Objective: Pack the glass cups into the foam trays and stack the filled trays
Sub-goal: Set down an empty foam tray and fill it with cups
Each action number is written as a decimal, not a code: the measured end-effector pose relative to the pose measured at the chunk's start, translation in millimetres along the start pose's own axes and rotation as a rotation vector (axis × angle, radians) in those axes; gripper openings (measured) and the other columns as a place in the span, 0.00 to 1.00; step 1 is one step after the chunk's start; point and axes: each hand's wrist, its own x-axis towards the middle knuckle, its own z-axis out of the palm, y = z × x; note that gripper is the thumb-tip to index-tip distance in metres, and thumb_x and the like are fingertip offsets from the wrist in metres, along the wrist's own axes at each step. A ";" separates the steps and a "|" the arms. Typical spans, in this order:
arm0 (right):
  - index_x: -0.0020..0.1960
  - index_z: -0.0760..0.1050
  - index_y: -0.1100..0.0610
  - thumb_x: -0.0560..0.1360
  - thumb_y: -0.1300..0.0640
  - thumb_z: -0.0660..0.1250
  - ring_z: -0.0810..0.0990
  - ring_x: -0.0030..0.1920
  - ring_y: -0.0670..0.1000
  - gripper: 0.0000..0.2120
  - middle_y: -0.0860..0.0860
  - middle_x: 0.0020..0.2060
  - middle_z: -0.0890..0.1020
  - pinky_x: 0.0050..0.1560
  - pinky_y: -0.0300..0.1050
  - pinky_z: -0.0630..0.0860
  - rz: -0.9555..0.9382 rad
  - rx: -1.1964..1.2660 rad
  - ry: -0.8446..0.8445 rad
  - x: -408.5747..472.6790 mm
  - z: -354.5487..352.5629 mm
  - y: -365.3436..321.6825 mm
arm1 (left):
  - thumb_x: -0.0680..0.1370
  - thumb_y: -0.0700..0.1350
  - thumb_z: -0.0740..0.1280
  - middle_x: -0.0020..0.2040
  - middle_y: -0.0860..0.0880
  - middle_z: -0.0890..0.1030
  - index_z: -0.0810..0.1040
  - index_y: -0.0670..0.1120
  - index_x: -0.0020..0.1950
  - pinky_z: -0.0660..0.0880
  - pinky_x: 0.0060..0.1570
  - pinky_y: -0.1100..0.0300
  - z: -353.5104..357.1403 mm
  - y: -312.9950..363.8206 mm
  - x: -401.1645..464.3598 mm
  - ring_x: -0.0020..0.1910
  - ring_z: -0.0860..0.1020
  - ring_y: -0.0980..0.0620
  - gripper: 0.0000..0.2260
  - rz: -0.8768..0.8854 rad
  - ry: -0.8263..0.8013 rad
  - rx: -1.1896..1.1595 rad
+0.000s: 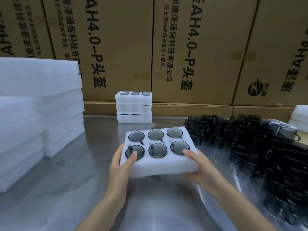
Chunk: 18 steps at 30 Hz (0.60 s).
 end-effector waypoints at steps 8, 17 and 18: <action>0.53 0.79 0.52 0.70 0.58 0.70 0.83 0.39 0.48 0.11 0.49 0.42 0.85 0.31 0.41 0.78 0.093 0.268 0.160 84.6 26.0 -3.4 | 0.76 0.52 0.68 0.64 0.59 0.76 0.71 0.54 0.69 0.68 0.52 0.67 2.2 -5.1 87.2 0.60 0.74 0.62 0.22 0.122 0.104 0.021; 0.61 0.75 0.55 0.70 0.57 0.69 0.80 0.48 0.54 0.19 0.54 0.49 0.81 0.40 0.47 0.79 0.041 0.418 0.215 229.8 67.7 -50.3 | 0.81 0.58 0.54 0.77 0.49 0.59 0.59 0.50 0.76 0.52 0.71 0.62 -7.9 -69.2 149.2 0.75 0.57 0.53 0.25 0.276 -0.185 1.154; 0.62 0.75 0.55 0.70 0.56 0.70 0.79 0.50 0.54 0.20 0.54 0.51 0.80 0.43 0.48 0.79 0.012 0.403 0.206 248.0 72.9 -61.0 | 0.80 0.61 0.52 0.78 0.50 0.52 0.54 0.53 0.77 0.48 0.73 0.59 -6.6 -74.7 150.6 0.76 0.52 0.52 0.28 0.297 -0.258 1.334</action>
